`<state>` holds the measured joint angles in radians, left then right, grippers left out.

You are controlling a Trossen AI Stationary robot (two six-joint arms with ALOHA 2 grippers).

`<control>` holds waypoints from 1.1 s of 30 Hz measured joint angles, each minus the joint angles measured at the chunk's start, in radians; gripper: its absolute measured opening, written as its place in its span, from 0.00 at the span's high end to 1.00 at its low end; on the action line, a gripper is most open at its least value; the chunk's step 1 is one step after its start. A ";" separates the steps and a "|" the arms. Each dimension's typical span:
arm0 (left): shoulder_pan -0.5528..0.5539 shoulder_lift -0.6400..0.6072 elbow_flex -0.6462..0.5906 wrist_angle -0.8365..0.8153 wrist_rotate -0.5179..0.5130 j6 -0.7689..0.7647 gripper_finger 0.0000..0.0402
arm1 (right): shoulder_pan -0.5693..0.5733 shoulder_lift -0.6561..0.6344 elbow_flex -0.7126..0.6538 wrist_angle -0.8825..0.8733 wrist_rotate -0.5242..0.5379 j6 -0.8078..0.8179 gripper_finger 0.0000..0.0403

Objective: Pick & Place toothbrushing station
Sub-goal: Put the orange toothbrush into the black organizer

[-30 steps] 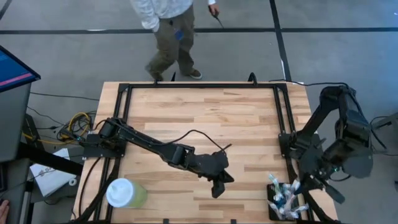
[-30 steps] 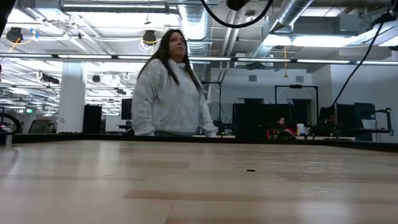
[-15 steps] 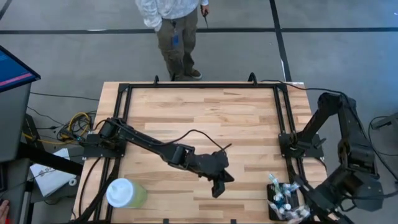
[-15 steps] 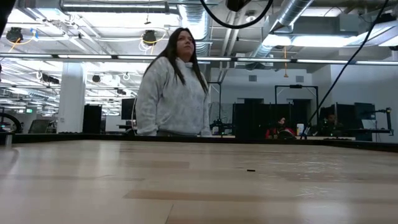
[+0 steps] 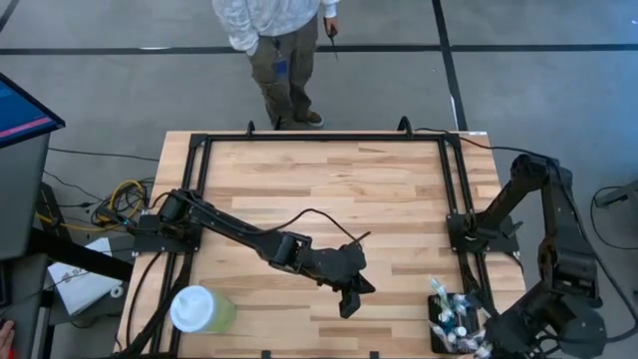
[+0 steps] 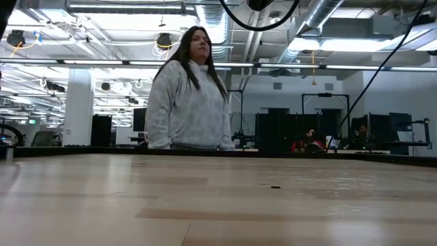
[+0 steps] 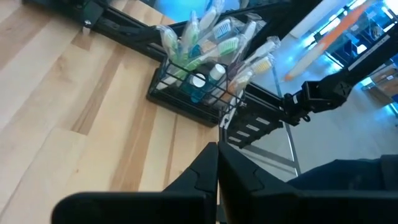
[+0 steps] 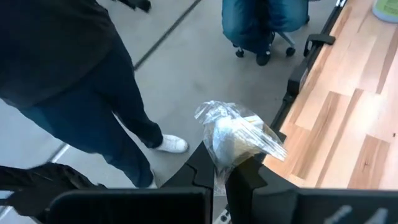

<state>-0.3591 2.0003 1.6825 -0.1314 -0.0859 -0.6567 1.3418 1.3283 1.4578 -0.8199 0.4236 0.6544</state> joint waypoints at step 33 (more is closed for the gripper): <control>-0.008 0.000 0.000 0.000 0.000 0.001 1.00 | 0.013 0.192 -0.001 -0.194 -0.003 0.108 0.97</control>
<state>-0.3672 2.0003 1.6825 -0.1310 -0.0860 -0.6559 1.3544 1.5206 1.4570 -1.0142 0.4202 0.7628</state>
